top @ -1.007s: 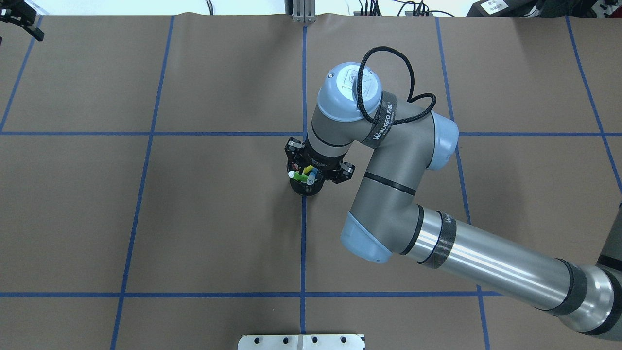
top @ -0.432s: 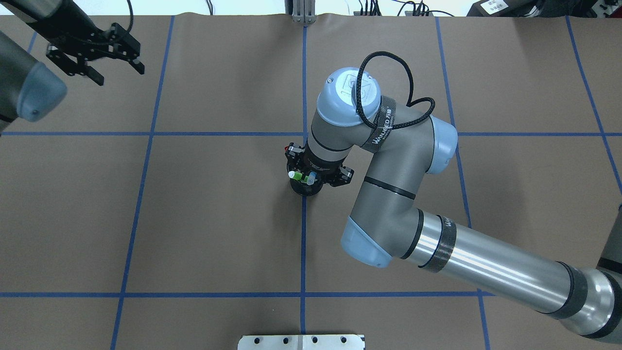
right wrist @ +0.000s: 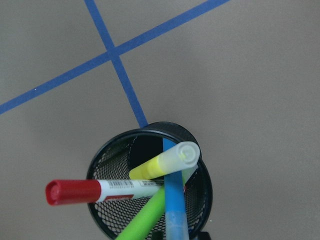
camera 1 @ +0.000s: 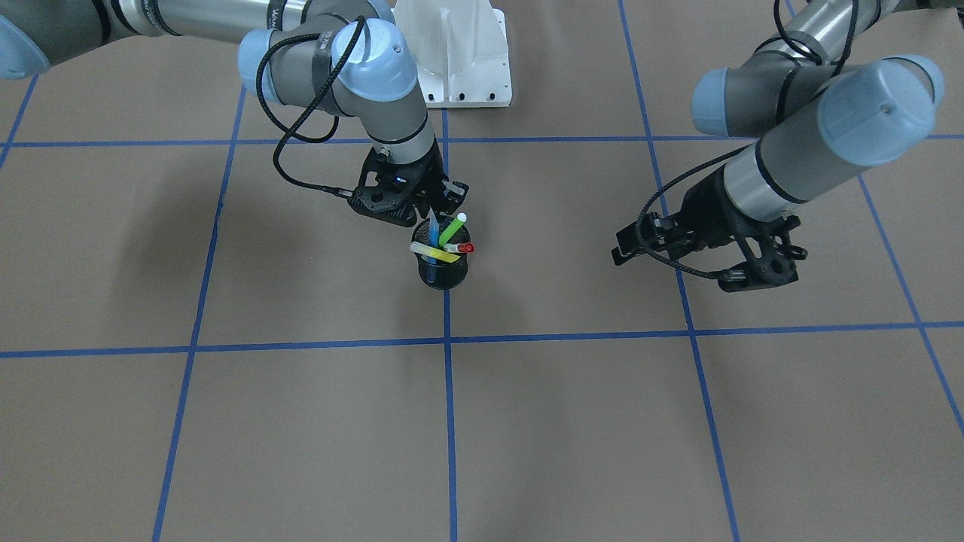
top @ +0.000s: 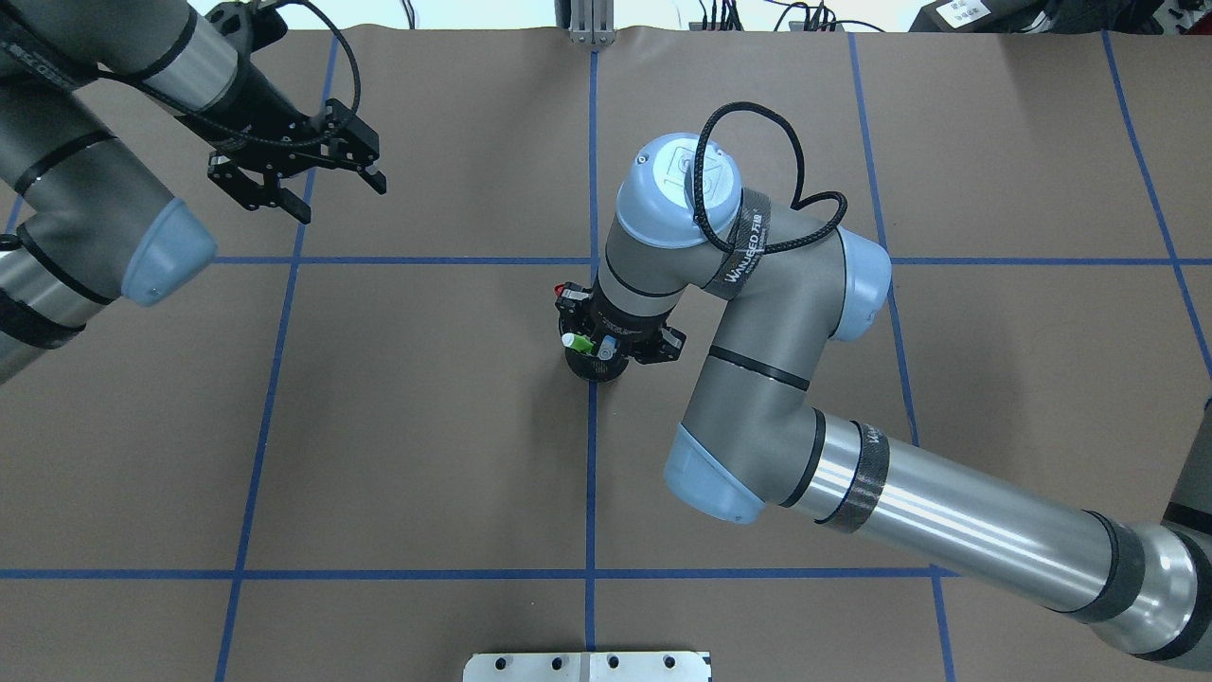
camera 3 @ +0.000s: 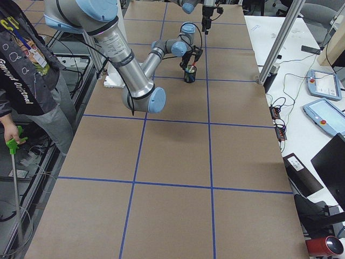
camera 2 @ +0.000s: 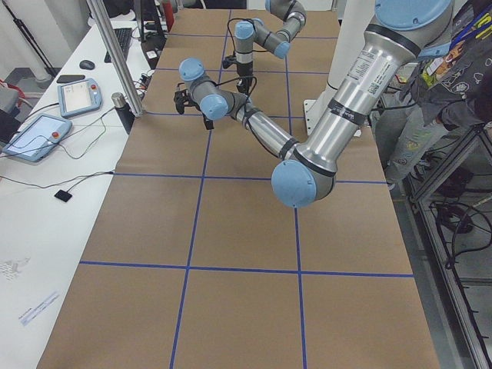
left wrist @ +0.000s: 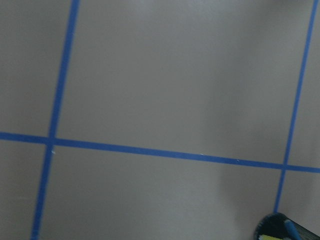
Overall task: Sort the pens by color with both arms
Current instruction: 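Lower the right gripper and grasp the blue marker while the left arm approaches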
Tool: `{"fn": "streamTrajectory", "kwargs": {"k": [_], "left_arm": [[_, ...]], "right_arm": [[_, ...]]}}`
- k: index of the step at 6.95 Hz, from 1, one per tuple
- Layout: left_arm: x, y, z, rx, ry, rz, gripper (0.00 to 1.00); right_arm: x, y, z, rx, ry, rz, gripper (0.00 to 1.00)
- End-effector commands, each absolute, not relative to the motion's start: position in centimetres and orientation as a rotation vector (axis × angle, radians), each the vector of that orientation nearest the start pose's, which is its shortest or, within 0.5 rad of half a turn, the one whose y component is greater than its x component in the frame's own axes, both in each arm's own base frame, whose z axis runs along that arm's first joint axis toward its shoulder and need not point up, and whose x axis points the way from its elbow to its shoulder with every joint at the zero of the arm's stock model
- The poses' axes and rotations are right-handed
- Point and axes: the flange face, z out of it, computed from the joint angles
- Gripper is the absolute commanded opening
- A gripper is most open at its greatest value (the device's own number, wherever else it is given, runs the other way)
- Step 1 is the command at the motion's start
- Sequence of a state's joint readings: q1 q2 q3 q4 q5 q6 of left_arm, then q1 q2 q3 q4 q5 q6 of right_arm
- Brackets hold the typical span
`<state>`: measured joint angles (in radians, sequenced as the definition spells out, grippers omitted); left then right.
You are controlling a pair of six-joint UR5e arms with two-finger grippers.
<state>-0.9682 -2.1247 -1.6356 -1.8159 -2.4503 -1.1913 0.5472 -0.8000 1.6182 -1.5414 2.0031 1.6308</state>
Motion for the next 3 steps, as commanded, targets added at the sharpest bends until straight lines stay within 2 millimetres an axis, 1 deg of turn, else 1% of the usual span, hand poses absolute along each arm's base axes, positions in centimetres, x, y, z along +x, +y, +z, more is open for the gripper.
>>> {"fn": "streamTrajectory", "kwargs": {"k": [1, 3], "left_arm": [[34.54, -56.42, 24.41, -0.158, 1.153, -0.135, 1.0], [35.09, -56.32, 23.82, -0.164, 1.161, -0.142, 1.0]], "right_arm": [[-54.77, -43.98, 16.46, -0.194, -0.917, 0.375, 0.24], [-54.73, -43.94, 16.37, -0.192, -0.92, 0.369, 0.2]]}}
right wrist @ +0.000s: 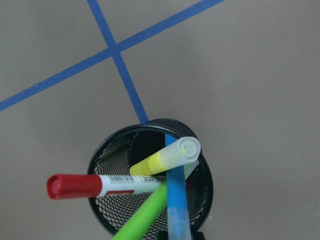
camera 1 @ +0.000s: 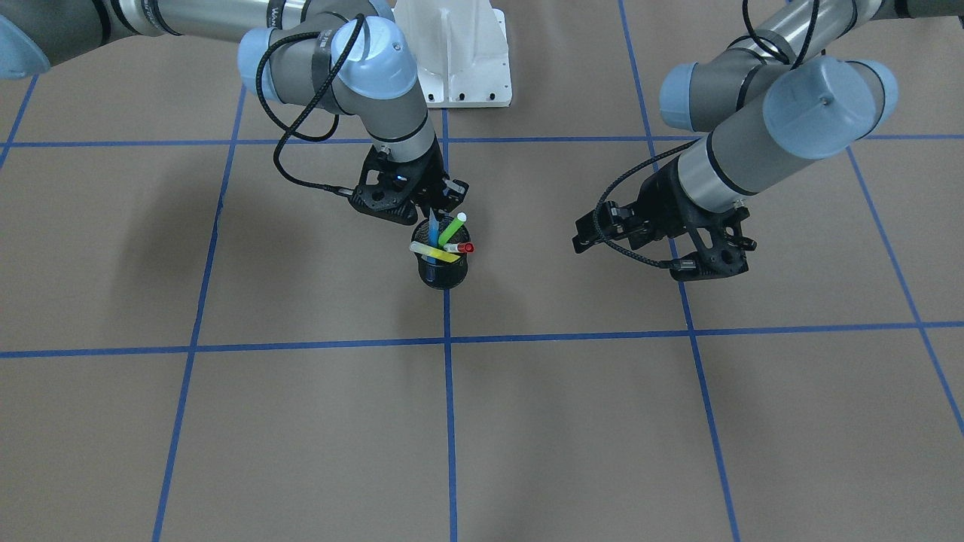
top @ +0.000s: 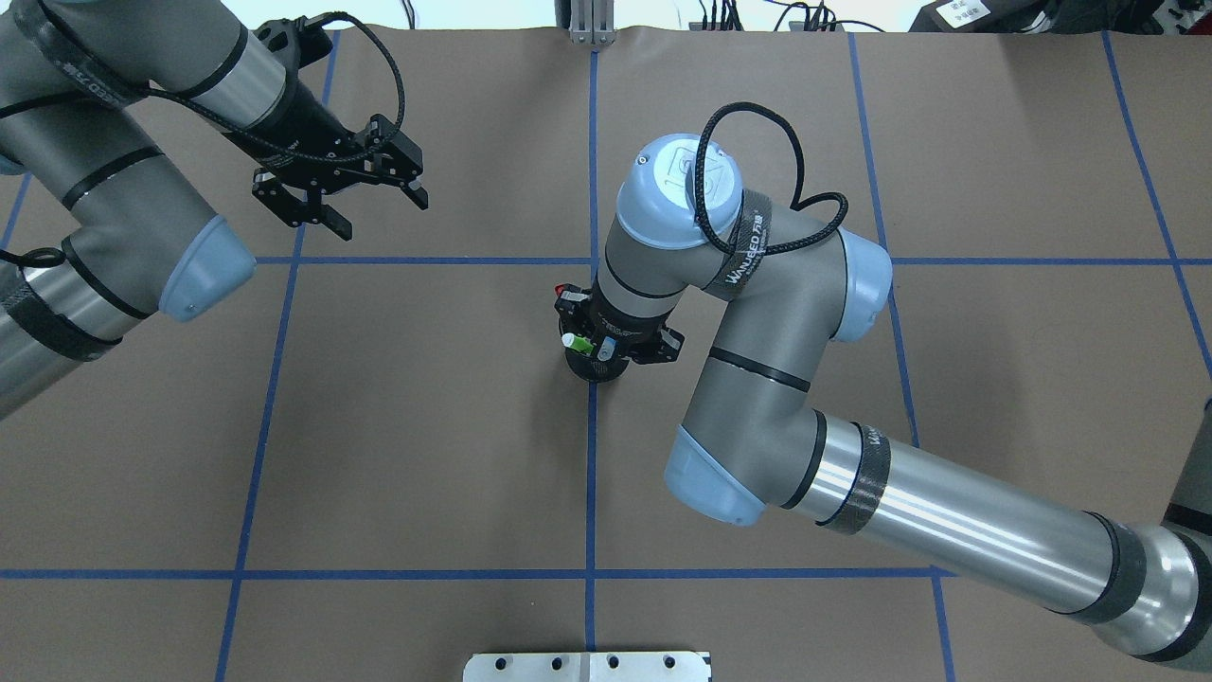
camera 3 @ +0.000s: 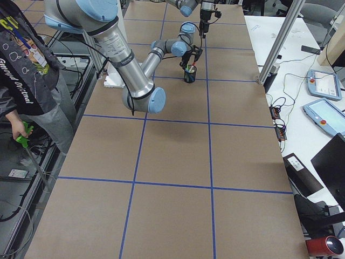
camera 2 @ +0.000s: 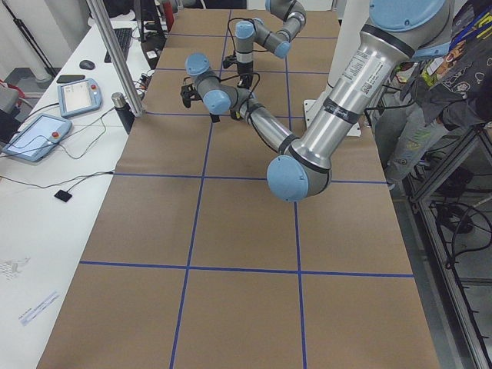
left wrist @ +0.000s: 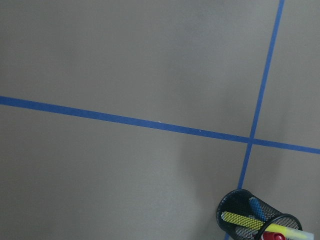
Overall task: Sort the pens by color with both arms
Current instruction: 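Lower the right gripper and grasp the blue marker while the left arm approaches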
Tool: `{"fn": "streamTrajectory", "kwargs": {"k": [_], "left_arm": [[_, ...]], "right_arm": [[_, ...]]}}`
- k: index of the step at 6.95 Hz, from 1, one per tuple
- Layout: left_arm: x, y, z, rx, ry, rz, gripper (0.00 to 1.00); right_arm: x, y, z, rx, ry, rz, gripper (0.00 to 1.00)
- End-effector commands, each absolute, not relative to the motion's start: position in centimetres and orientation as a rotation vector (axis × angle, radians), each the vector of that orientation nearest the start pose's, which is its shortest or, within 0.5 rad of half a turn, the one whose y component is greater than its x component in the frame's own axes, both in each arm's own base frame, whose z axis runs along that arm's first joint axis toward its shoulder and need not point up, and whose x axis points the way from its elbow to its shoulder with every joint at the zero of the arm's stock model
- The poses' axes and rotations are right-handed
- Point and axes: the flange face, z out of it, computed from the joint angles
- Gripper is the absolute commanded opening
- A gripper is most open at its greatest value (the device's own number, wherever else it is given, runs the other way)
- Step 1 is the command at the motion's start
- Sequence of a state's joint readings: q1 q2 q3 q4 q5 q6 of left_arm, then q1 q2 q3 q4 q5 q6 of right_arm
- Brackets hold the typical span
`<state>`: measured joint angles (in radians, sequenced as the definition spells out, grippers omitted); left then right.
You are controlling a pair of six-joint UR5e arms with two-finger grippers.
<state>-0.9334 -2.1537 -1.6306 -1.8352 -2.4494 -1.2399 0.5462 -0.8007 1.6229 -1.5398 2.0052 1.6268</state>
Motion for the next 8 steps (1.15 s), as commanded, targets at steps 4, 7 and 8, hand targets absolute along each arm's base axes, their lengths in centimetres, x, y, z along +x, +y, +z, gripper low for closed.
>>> {"fn": "streamTrajectory", "kwargs": {"k": [4, 7, 8], "left_arm": [[41.4, -56.6, 23.2, -0.117, 1.229, -0.171, 0.99], [43.8, -55.7, 19.8, -0.046, 1.262, -0.181, 0.99], [45.8, -54.6, 18.4, -0.029, 1.266, -0.192, 0.99]], "right_arm": [[-49.4, -46.8, 15.2, -0.195, -0.976, 0.407, 0.17], [-45.8, -46.5, 13.5, -0.243, -1.035, 0.421, 0.17], [-45.8, -46.1, 13.0, -0.255, -1.043, 0.436, 0.17]]}}
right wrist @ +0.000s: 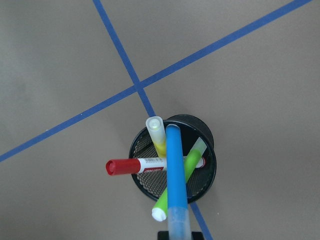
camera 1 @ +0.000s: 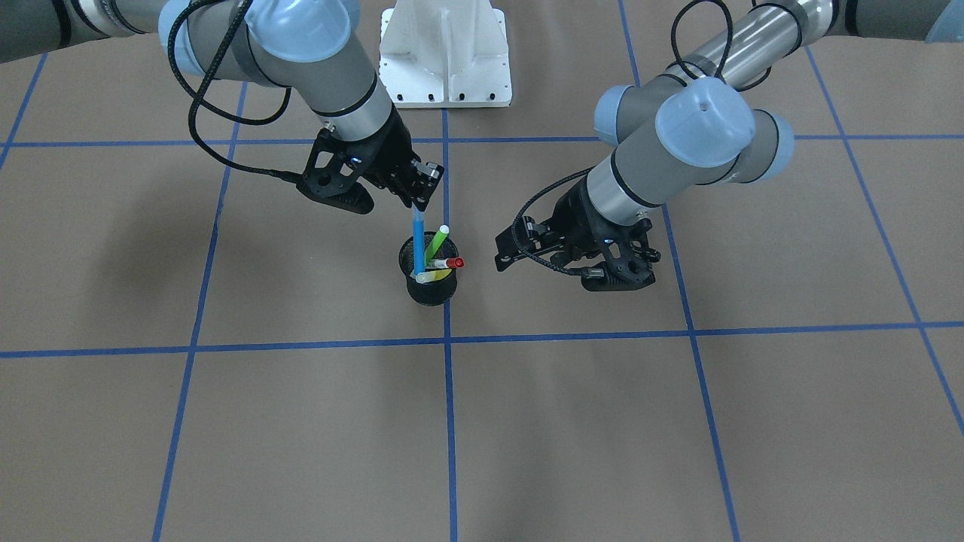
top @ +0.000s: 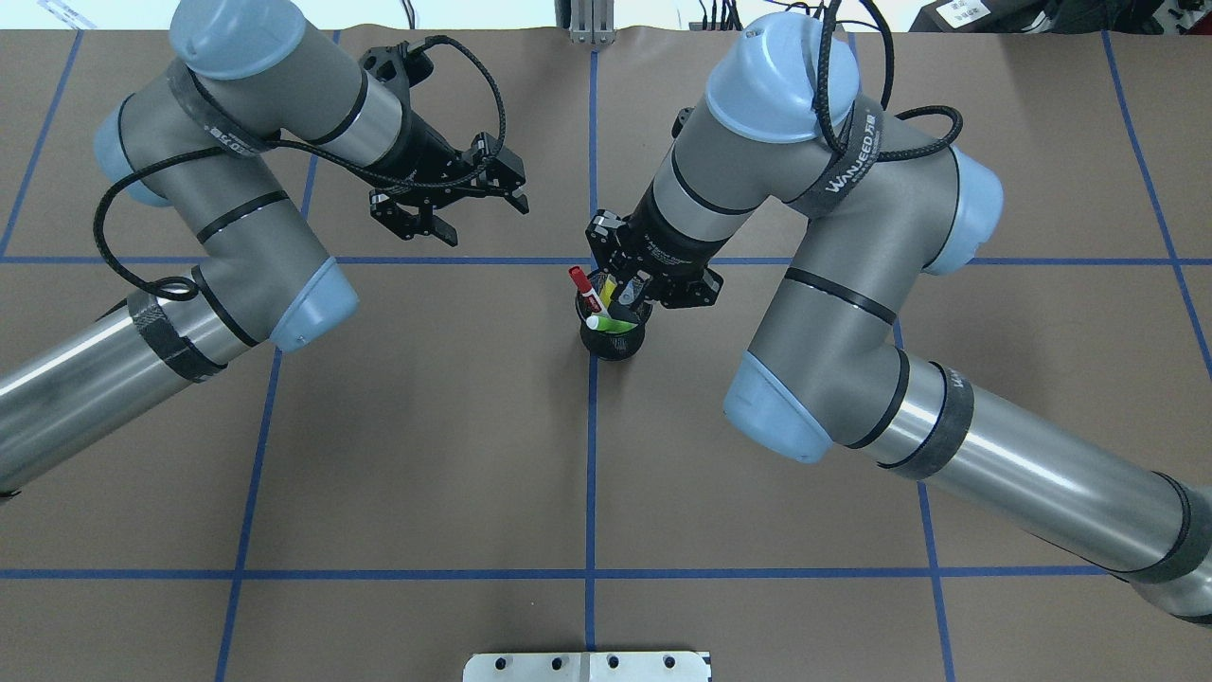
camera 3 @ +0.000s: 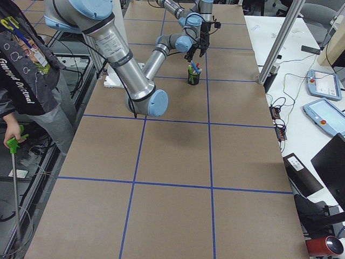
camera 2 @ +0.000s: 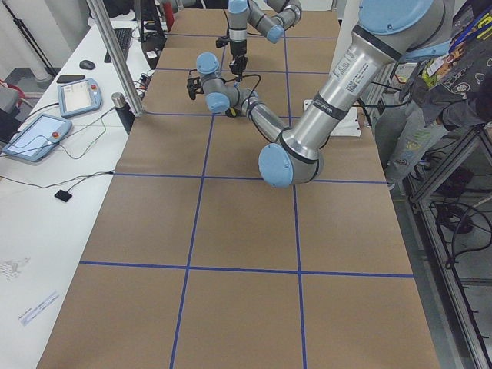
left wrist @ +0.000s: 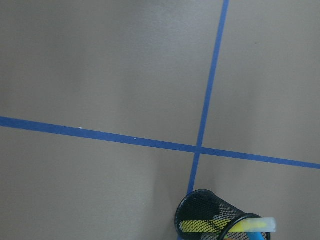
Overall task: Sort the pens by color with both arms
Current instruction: 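Lift the blue marker out with the right gripper while left gripper grasps red-capped marker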
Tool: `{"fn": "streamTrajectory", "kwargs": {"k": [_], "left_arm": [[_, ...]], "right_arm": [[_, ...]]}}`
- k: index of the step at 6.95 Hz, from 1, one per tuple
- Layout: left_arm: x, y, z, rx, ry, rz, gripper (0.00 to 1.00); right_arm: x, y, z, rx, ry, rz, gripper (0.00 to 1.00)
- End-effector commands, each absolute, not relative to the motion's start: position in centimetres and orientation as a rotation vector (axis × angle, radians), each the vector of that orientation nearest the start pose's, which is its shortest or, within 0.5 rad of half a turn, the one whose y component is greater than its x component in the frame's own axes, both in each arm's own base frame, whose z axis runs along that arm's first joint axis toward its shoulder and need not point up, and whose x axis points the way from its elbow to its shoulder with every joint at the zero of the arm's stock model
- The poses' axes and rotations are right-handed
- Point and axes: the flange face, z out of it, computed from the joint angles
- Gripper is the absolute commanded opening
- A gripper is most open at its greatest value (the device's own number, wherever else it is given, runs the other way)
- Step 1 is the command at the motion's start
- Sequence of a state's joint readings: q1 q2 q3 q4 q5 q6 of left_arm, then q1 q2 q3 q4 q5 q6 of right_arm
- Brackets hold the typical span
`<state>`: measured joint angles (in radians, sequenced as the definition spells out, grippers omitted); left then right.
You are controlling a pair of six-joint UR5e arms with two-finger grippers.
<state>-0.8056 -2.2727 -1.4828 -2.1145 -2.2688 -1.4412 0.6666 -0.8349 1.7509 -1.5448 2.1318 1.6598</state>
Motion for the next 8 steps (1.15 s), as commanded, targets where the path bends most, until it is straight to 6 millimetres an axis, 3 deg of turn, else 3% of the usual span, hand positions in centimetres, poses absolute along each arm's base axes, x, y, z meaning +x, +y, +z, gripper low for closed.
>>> {"fn": "streamTrajectory", "kwargs": {"k": [1, 3, 5, 7, 8], "left_arm": [[47.3, -53.7, 17.4, -0.02, 1.268, -0.21, 0.94], [48.3, -53.2, 17.3, -0.024, 1.265, -0.203, 0.8], [48.5, -53.3, 17.8, -0.023, 1.259, -0.205, 0.8], [50.6, -52.0, 17.5, 0.015, 1.25, -0.214, 0.79], [50.8, -51.9, 17.5, 0.015, 1.249, -0.213, 0.67]], "right_arm": [[-45.7, -45.9, 12.3, -0.257, -1.059, 0.424, 0.16], [-43.1, -46.5, 11.8, -0.278, -1.072, 0.437, 0.16], [-40.0, -47.9, 12.8, -0.282, -1.083, 0.461, 0.16], [-34.1, -52.2, 12.9, -0.105, -1.127, 0.391, 0.16], [-32.6, -53.7, 14.6, 0.037, -1.106, 0.303, 0.16]]}}
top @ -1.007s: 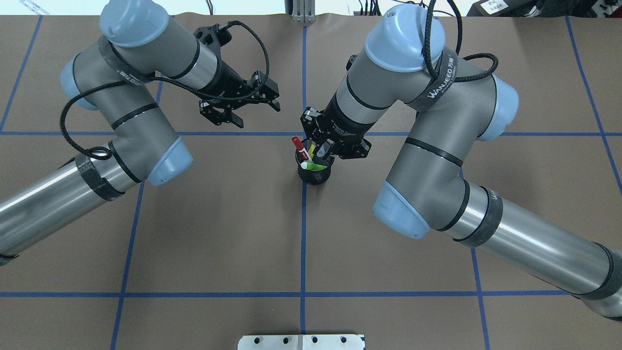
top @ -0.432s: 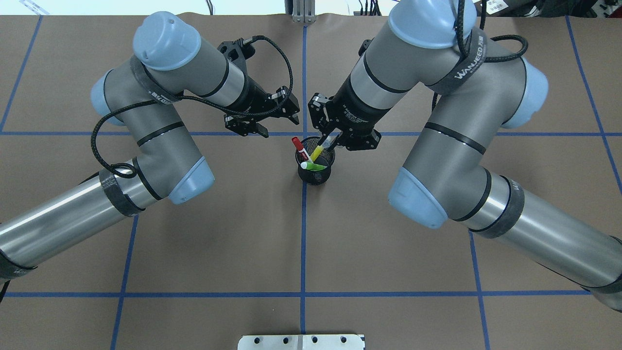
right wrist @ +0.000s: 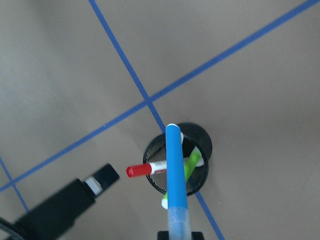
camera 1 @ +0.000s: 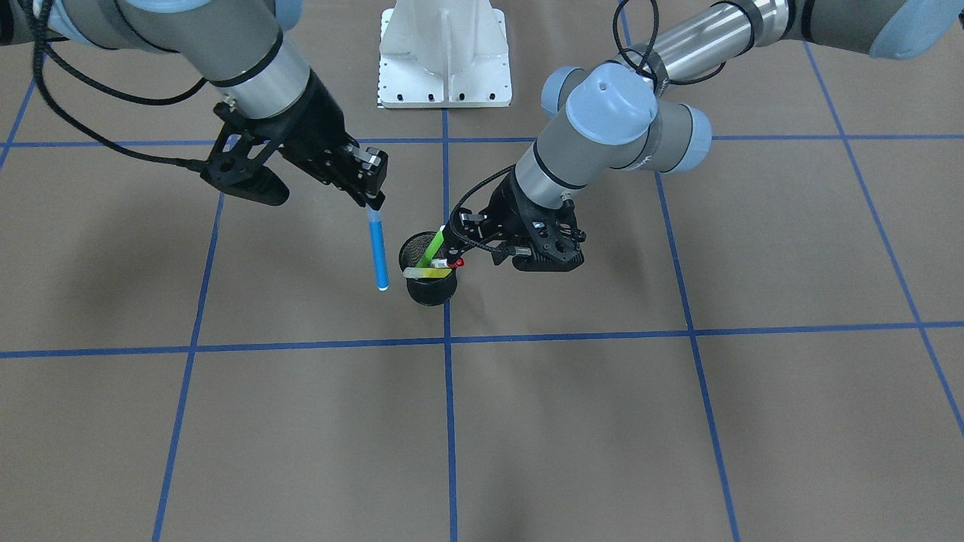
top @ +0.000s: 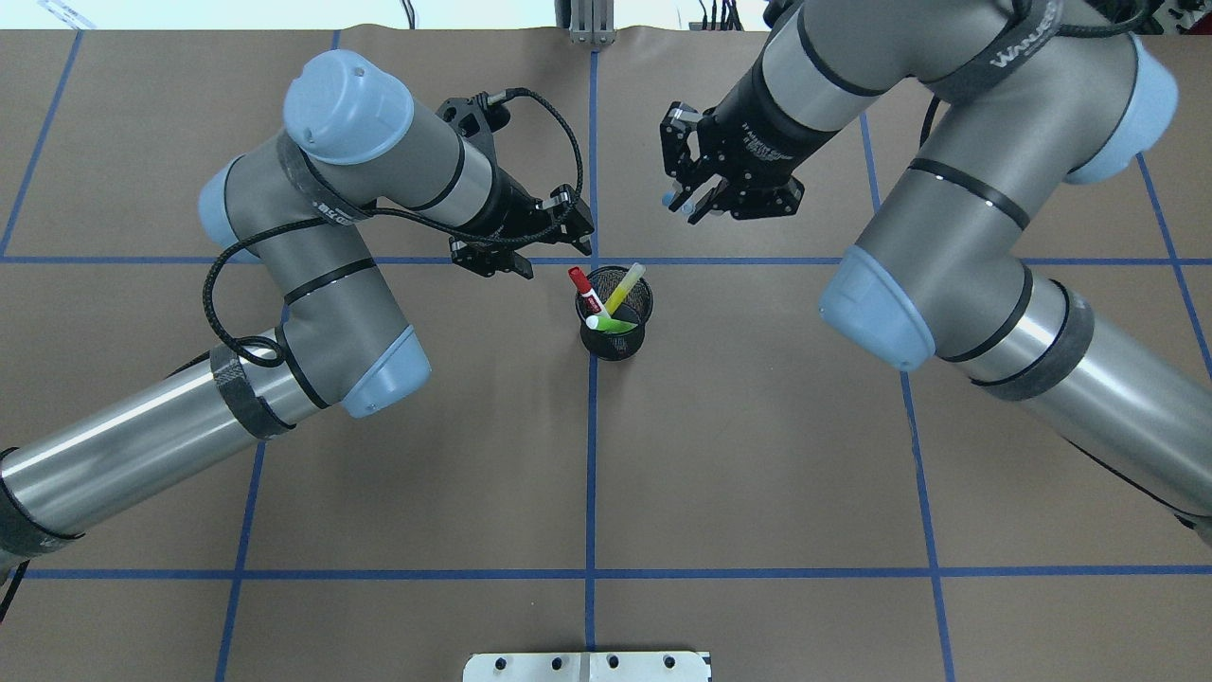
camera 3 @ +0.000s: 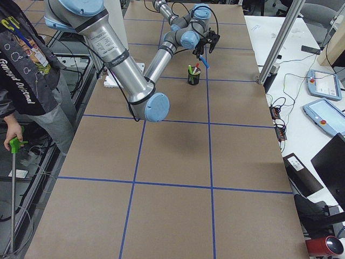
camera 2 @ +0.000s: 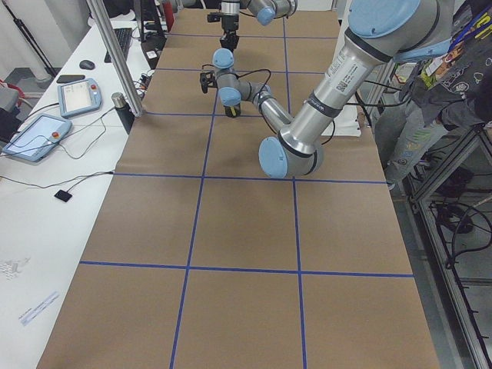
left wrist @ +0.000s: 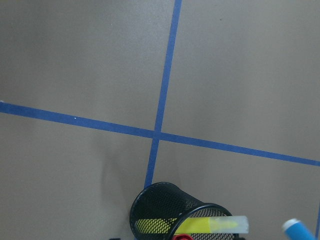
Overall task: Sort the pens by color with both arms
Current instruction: 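Lift the blue marker out with the right gripper while left gripper grasps red-capped marker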
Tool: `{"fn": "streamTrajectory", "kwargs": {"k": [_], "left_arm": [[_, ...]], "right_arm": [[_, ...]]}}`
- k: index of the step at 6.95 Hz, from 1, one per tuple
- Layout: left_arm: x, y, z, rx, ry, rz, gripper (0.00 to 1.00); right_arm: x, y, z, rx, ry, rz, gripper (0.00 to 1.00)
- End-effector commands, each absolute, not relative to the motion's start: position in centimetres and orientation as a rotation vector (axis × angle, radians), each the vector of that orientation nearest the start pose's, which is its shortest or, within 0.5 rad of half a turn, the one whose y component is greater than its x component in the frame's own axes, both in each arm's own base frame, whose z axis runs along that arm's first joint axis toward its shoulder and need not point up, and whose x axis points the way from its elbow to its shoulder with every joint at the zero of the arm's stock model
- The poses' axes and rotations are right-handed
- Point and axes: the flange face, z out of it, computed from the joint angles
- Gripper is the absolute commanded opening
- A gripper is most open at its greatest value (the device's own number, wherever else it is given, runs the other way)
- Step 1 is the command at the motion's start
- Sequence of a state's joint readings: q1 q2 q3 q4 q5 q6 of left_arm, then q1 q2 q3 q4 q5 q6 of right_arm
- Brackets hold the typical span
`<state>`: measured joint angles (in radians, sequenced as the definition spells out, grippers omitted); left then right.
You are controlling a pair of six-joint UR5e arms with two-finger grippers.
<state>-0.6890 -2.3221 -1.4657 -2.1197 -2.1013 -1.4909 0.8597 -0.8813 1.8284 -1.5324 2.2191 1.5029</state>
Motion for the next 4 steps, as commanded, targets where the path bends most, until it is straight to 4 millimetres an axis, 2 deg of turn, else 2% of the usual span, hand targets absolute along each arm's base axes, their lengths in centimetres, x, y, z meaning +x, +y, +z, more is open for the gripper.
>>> {"fn": "streamTrajectory", "kwargs": {"k": [1, 3, 4], "left_arm": [[51.3, -51.6, 17.8, 0.007, 1.241, -0.21, 0.59], [53.0, -50.6, 17.9, 0.055, 1.227, -0.229, 0.55], [53.0, -50.6, 17.7, 0.054, 1.23, -0.232, 0.55]], "right_arm": [[-33.1, -55.3, 18.2, 0.21, -1.041, 0.265, 0.16], [-42.0, -56.9, 25.8, 0.404, -0.993, 0.243, 0.15], [-43.9, -58.0, 28.0, 0.433, -0.998, 0.22, 0.15]]}}
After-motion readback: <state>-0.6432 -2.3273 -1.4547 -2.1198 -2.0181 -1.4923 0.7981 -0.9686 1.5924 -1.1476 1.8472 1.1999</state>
